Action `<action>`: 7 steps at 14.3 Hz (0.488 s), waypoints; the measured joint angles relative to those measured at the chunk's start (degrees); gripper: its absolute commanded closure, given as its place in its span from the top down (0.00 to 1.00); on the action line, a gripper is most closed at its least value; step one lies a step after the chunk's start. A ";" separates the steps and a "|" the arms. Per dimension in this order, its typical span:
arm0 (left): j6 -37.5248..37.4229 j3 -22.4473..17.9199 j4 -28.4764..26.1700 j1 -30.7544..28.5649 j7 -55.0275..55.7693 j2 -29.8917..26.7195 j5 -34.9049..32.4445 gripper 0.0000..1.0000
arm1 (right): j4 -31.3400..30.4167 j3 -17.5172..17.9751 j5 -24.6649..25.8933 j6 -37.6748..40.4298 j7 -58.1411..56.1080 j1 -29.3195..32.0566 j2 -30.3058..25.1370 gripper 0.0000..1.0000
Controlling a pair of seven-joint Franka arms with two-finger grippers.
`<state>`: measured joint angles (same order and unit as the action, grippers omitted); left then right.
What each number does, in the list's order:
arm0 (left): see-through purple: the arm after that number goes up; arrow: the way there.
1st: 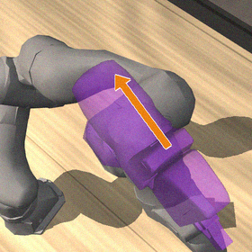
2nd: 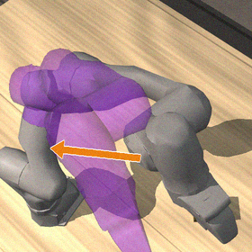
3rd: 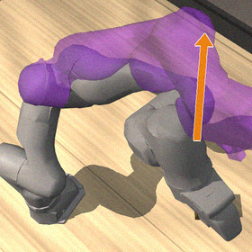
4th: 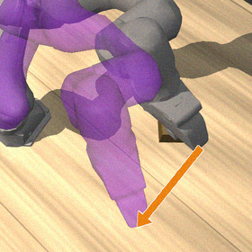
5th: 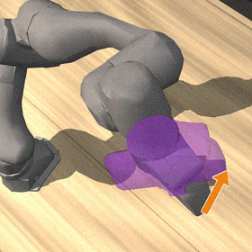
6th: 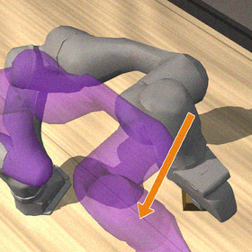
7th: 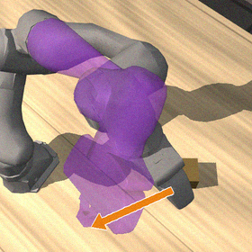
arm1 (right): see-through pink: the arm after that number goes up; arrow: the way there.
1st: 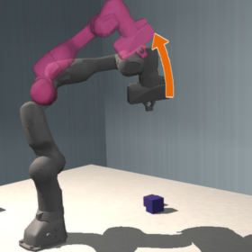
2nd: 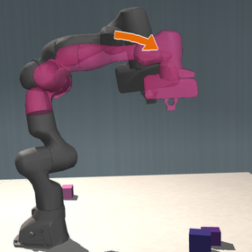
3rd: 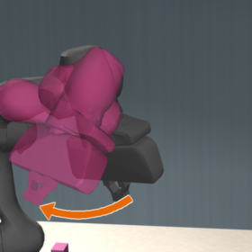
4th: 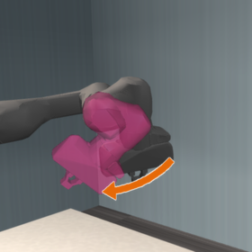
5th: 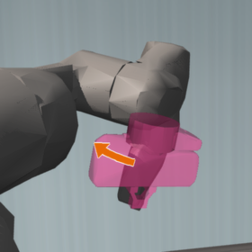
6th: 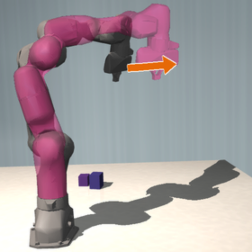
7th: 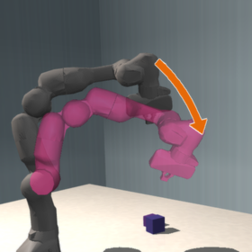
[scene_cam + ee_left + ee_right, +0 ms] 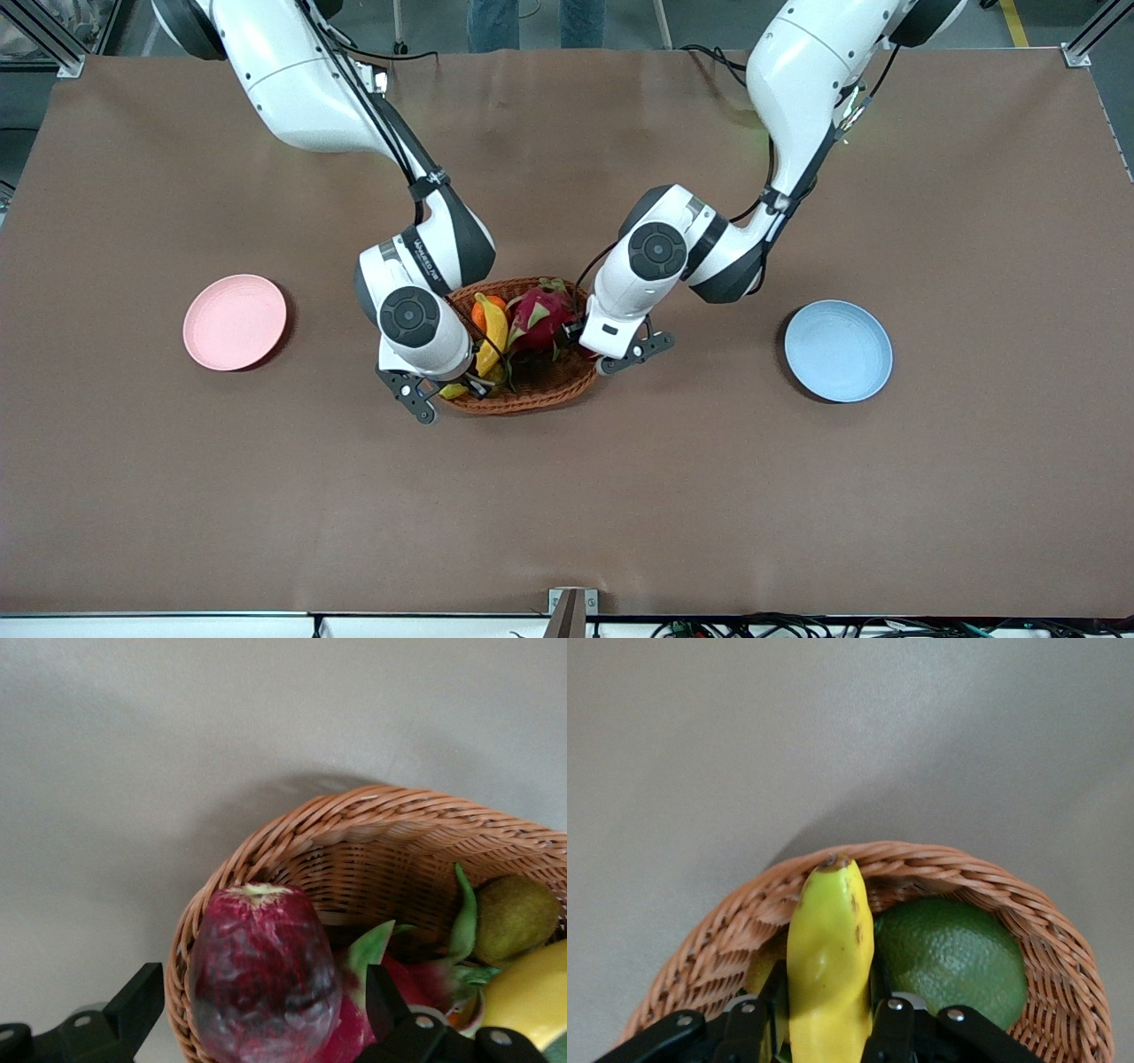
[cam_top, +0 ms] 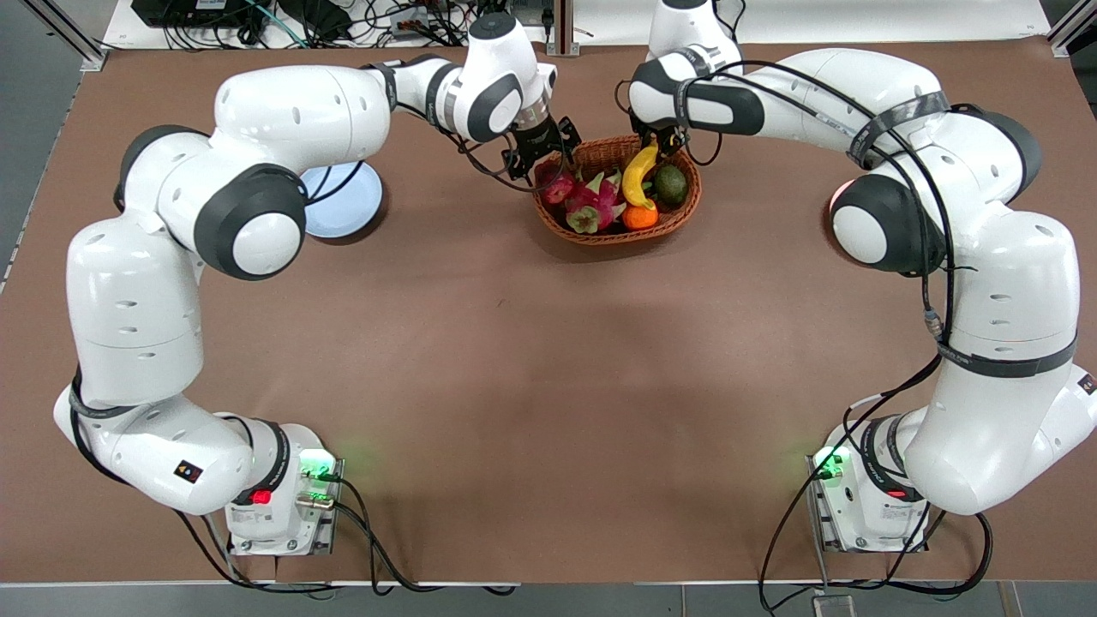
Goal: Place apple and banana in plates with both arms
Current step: 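Grasp the banana with the right gripper while the left gripper grasps the dragon fruit, then carry the banana to the pink plate while the left gripper carries the dragon fruit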
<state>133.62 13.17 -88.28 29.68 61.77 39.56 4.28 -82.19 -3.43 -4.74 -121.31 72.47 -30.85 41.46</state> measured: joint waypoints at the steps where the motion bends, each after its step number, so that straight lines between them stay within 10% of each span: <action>1: 0.11 0.00 0.01 0.11 0.35 0.22 0.00 1.00 | 1.02 -0.17 -1.14 1.61 -1.16 0.74 -0.04 0.01; 7: 0.13 -0.03 0.01 0.32 2.42 0.76 0.00 0.79 | 5.20 -1.02 -7.19 18.39 -28.93 13.94 -5.74 0.00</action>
<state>133.75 13.14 -88.26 30.00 64.19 40.31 4.28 -76.99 -4.45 -11.93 -102.92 43.53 -16.91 35.72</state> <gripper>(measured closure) 0.022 0.608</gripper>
